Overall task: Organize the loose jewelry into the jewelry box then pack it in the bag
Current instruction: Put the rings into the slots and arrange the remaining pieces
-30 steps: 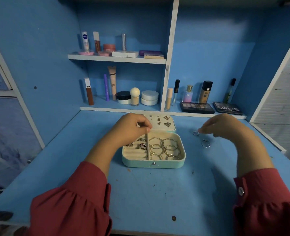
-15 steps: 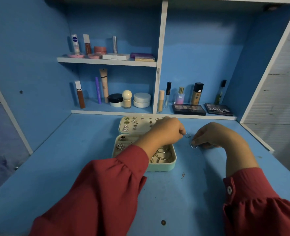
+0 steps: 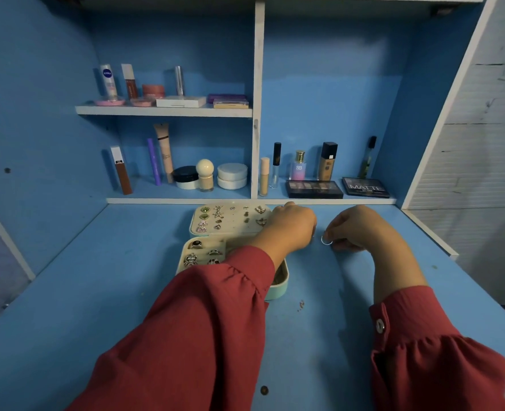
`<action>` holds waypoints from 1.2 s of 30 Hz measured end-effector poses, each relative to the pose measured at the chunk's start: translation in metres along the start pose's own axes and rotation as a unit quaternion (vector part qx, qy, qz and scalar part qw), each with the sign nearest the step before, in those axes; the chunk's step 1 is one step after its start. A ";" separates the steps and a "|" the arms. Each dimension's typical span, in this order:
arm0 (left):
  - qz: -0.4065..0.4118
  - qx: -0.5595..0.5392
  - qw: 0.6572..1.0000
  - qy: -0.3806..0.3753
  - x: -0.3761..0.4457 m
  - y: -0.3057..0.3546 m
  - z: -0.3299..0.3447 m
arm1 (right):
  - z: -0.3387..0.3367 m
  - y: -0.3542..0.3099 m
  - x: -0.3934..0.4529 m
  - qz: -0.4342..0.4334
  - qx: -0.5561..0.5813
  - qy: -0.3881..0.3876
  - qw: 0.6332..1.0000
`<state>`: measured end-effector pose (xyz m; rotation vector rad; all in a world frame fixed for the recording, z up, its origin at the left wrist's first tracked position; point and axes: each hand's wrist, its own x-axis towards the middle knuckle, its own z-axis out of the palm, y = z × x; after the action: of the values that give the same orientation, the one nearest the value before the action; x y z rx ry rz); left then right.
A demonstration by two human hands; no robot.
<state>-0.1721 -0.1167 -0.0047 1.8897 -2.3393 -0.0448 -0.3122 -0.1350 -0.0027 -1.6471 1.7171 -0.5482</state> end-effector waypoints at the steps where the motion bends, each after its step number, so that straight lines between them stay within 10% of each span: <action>1: 0.004 0.011 1.000 -0.007 0.000 0.001 0.000 | 0.000 0.001 0.001 0.000 0.003 0.005 1.000; 25: -0.048 -0.424 0.904 -0.023 -0.135 -0.152 -0.040 | 0.032 -0.038 -0.024 -0.169 0.169 0.009 0.971; 36: -0.037 -0.388 0.920 -0.039 -0.147 -0.166 -0.037 | 0.062 -0.063 -0.050 -0.225 0.223 -0.112 0.942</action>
<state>0.0242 -0.0066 0.0020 1.5567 -1.8497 -0.9179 -0.2258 -0.0831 0.0095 -1.6819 0.9585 -0.8549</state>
